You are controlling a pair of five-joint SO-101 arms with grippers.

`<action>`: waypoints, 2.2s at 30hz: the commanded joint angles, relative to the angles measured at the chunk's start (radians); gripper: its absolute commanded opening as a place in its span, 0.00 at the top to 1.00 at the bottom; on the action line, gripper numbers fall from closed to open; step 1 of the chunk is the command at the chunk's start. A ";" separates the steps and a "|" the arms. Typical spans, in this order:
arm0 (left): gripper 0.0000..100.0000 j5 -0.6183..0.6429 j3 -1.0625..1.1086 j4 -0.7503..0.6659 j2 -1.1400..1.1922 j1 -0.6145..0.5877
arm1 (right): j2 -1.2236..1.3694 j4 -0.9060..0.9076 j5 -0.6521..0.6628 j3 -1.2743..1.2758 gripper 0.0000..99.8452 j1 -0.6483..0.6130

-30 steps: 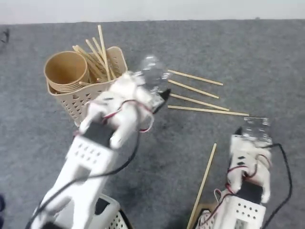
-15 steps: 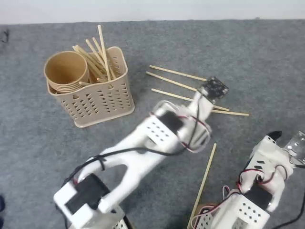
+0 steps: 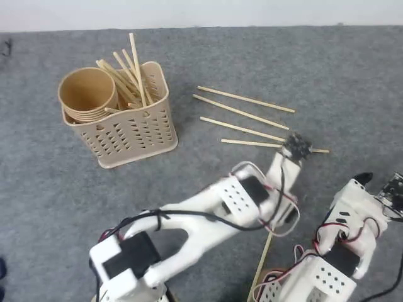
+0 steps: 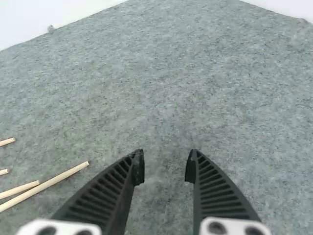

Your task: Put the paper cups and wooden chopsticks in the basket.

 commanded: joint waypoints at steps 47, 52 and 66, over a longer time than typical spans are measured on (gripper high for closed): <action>0.99 0.084 -1.026 0.750 0.617 -0.072 | -0.012 -0.047 0.034 -0.031 0.85 -0.012; 0.99 0.006 -1.084 0.752 0.397 -0.193 | -0.012 -0.048 -0.002 -0.031 0.85 0.019; 0.99 -0.377 -1.176 0.390 -0.037 -0.641 | -0.012 -0.048 -0.002 -0.031 0.85 0.018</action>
